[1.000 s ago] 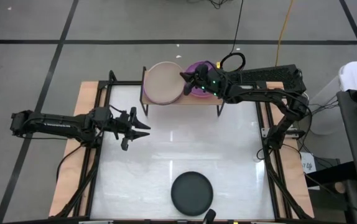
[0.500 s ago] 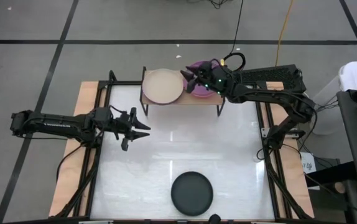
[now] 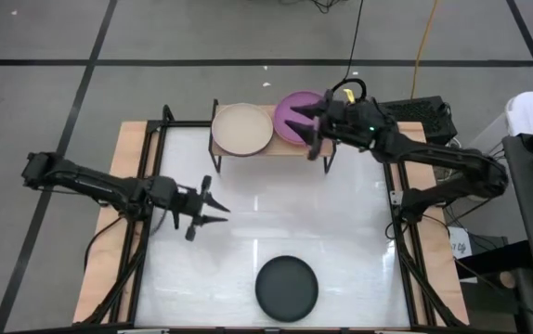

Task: Place and stack plates onto a shelf
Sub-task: Stack the black plate on top of the brown plate on the shelf

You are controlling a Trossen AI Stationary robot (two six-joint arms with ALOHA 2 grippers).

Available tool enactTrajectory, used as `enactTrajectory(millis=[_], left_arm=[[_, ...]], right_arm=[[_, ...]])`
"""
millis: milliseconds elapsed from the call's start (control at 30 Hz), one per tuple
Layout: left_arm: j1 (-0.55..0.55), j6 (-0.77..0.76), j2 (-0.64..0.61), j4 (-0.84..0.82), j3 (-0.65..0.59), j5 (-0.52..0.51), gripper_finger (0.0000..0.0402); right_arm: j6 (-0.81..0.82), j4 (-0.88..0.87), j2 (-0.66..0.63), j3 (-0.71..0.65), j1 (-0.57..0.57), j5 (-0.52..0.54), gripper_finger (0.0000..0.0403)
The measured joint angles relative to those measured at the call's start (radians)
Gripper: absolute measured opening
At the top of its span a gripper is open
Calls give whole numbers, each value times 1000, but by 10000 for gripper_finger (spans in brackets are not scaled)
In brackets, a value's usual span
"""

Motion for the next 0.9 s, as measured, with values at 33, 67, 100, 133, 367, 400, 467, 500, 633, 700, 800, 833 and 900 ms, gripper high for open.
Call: enactTrajectory(millis=[33,67,100,133,367,400,467,500,633,700,800,833,900], left_arm=[[-20,30,31,36,0,-8,122],[-38,61,64,71,0,-9,122],[-57,96,95,109,0,-10,122],[-75,131,130,145,1,-11,122],[-196,313,386,139,157,-16,122],[-211,330,426,108,189,-17,122],[-239,372,508,43,261,-17,122],[-252,398,544,6,299,-17,122],[-300,515,692,-158,431,-23,122],[-327,571,757,-222,486,-49,122],[-366,675,842,-270,552,-106,122],[-378,710,866,-280,568,-132,122],[-399,773,912,-287,594,-190,122]], right_arm=[[-13,-28,-22,0,11,0,184],[-20,-54,-45,-4,23,1,184],[-25,-72,-66,-12,33,1,183],[-30,-78,-86,-20,44,1,184],[-65,-101,-230,-110,91,28,183],[-66,-100,-248,-122,95,44,183],[-66,-94,-284,-150,98,80,183],[-66,-94,-300,-165,98,92,183],[-62,-90,-352,-217,98,114,183],[-62,-87,-371,-238,98,114,183],[-62,-87,-388,-263,97,114,183],[-62,-87,-392,-269,98,114,183],[-62,-87,-395,-279,97,115,183]])
